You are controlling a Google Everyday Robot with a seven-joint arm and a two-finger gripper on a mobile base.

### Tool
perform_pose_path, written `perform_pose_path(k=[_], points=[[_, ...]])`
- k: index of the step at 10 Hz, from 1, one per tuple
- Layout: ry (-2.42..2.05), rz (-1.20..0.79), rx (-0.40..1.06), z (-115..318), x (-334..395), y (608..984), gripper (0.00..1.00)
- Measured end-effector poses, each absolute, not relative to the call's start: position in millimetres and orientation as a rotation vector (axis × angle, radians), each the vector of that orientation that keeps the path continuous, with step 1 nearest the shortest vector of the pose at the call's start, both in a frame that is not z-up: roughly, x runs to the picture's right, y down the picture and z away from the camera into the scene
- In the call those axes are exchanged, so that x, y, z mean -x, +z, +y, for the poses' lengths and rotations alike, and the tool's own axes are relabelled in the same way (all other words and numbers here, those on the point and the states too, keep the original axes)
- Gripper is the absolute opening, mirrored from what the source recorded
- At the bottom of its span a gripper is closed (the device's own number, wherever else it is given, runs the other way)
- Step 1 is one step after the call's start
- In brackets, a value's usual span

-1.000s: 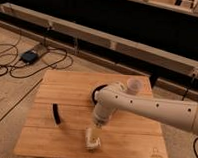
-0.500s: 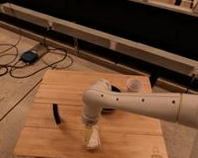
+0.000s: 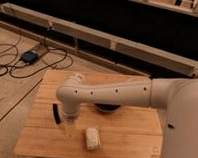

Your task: Knock the eraser over

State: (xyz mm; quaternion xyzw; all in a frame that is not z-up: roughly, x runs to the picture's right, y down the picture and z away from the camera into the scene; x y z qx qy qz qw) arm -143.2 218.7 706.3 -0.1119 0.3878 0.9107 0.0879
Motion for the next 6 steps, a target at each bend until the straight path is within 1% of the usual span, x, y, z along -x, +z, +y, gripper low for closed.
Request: perform_pose_path(k=[4,6], points=[[2.620,1.096,0.331,216.3,198.0,705.8,0.80],[2.589,1.089,0.336,217.6,213.3,702.5,0.80]])
